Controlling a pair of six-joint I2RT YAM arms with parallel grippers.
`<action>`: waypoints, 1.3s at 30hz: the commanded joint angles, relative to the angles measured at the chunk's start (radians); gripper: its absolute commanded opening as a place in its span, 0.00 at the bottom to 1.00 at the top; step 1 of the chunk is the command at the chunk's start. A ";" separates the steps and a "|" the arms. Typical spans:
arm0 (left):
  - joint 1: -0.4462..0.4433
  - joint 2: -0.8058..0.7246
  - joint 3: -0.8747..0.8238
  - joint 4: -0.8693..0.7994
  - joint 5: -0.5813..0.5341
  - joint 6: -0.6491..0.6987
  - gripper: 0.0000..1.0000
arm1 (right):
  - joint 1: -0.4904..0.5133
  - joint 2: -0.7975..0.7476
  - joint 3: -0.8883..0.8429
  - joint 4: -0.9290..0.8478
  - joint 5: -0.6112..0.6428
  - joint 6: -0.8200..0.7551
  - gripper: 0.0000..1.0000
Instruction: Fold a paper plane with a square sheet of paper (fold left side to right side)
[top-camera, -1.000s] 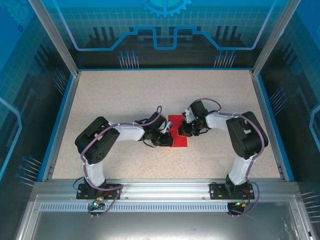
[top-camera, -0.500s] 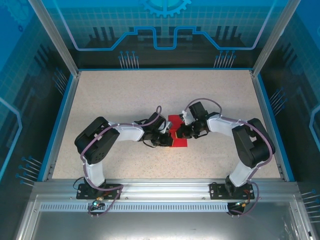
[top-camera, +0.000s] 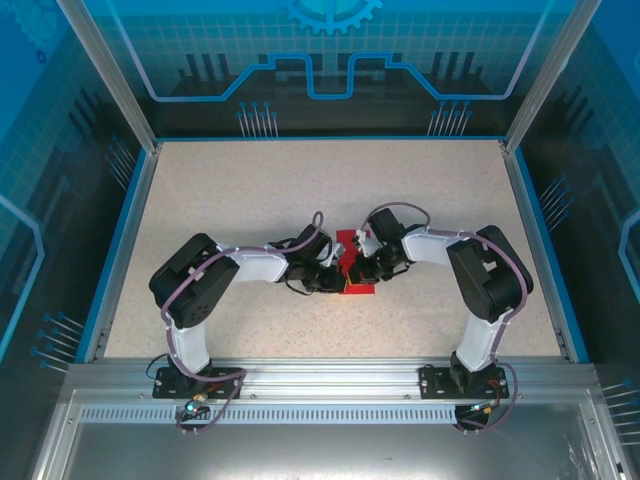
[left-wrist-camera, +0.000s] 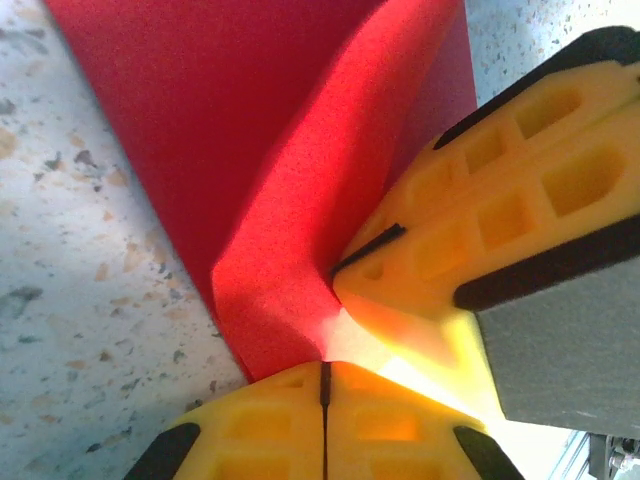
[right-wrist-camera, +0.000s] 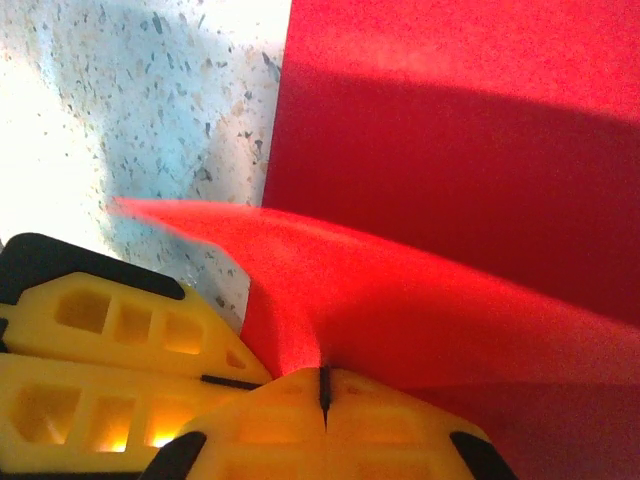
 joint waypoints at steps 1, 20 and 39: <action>-0.007 0.033 -0.016 -0.086 -0.063 0.021 0.06 | 0.011 0.028 0.030 -0.049 0.071 -0.030 0.02; -0.008 0.046 -0.031 -0.087 -0.070 0.024 0.06 | -0.090 0.088 0.143 -0.182 0.145 -0.091 0.02; -0.009 0.042 -0.028 -0.089 -0.070 0.023 0.06 | -0.230 0.141 0.216 -0.251 0.117 -0.120 0.02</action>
